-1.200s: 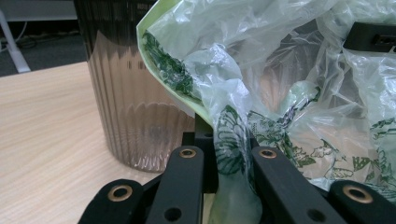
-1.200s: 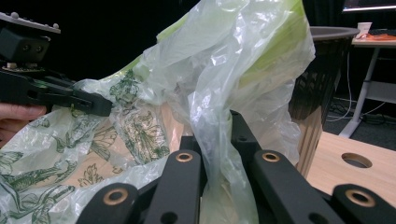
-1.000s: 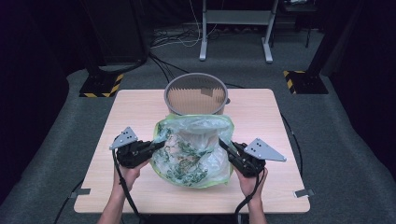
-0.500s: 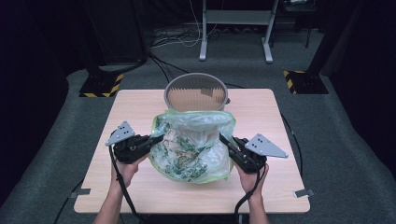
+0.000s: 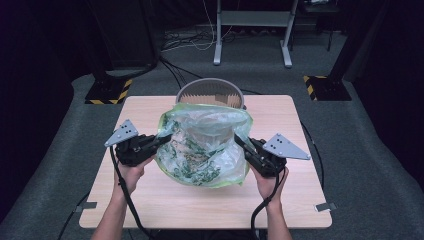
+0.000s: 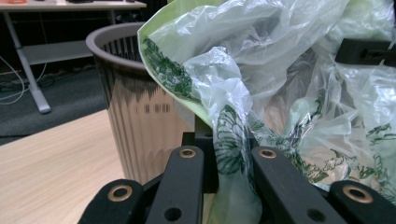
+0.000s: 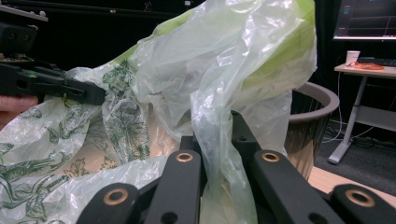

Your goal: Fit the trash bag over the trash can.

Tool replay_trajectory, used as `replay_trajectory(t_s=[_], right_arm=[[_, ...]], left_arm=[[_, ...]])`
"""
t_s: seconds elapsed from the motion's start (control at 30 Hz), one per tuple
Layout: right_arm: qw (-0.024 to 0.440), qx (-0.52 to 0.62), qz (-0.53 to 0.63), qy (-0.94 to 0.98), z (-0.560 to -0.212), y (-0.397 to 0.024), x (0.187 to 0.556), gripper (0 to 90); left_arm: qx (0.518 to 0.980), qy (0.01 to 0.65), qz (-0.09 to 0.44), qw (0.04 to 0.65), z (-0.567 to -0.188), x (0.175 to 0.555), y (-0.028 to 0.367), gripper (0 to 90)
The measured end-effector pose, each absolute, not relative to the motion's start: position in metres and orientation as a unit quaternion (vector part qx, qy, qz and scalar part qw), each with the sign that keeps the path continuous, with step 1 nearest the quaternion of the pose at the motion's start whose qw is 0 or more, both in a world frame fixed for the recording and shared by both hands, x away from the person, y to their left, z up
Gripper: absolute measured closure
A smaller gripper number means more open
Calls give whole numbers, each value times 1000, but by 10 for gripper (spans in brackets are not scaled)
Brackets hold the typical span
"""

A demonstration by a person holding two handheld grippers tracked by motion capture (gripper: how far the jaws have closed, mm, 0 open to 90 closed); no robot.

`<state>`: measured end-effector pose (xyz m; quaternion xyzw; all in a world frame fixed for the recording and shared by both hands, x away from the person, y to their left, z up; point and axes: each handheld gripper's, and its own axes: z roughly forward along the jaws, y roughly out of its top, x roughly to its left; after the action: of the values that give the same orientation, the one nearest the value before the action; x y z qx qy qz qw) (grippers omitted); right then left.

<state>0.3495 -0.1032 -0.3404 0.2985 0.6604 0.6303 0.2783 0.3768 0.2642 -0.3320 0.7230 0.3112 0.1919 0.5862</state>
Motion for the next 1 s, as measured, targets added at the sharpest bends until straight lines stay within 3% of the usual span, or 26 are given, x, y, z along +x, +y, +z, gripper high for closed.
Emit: replay_trajectory(t_s=[1.0], right_arm=[[303, 276, 636, 653, -287, -104, 363, 849]], left_arm=[[720, 291, 225, 588, -275, 397, 264, 867]])
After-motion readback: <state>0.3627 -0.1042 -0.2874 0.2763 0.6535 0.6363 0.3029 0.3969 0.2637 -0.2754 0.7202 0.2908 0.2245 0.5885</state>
